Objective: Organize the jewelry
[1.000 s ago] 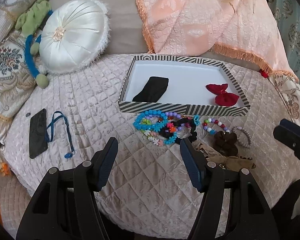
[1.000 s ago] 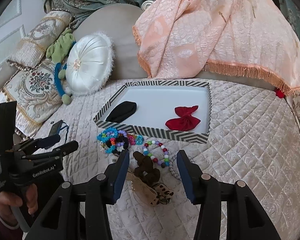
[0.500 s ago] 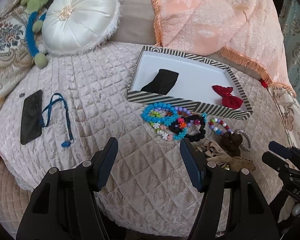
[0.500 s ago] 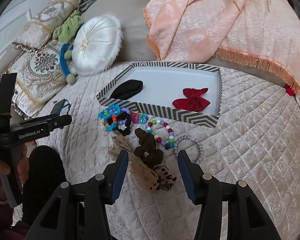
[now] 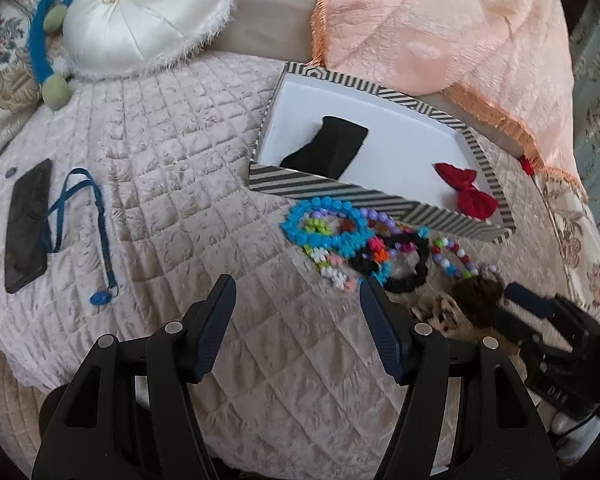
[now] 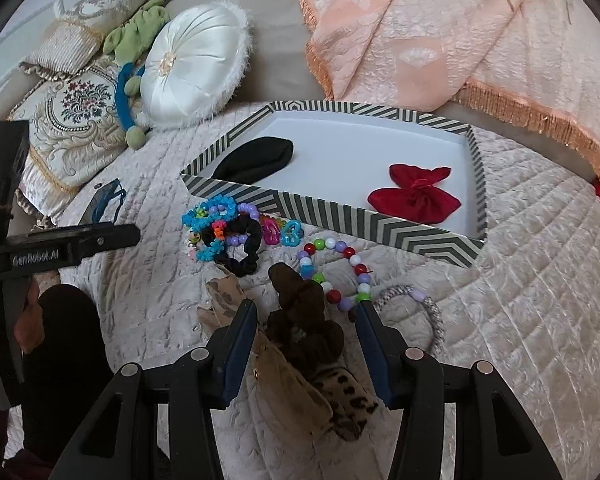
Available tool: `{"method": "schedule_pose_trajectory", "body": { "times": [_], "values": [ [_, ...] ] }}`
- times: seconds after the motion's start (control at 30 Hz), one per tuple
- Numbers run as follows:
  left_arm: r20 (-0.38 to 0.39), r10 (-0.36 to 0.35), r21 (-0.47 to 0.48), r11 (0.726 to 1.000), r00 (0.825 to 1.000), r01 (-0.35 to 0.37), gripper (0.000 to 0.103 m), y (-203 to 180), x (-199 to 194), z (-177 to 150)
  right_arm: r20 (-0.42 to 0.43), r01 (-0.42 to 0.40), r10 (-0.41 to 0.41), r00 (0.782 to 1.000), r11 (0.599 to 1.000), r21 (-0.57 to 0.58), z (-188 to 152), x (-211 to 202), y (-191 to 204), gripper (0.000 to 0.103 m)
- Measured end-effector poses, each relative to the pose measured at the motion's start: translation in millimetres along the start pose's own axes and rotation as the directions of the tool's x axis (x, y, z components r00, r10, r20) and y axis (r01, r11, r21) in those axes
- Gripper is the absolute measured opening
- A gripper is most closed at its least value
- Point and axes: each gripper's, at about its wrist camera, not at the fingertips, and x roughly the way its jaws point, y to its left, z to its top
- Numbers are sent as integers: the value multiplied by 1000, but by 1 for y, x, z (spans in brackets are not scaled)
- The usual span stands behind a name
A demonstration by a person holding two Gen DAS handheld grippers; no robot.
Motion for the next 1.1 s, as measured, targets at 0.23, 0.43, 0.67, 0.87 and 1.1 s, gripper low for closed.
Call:
{"method": "schedule_pose_trajectory", "body": {
  "times": [0.23,0.43,0.67,0.87,1.1],
  "values": [
    [-76,-17,-120,993,997,8,64,23,33,29,-12,-20,20,1000,1000,2,4,11,-2,49],
    [-117,0,-117,993,993,-14,64,20,57,51,-27,-33,32,999,999,-7,6,19,0,49],
    [-181,51,-88,994,982,-68,46,17,81,57,-35,-45,45,998,999,-1,7,25,-2,49],
    [-182,69,-78,993,981,-84,28,14,86,60,-48,-71,72,996,997,17,6,32,-6,49],
    [-156,13,-93,995,988,-28,7,12,74,59,-8,-96,96,995,995,25,4,22,-8,18]
  ]
}}
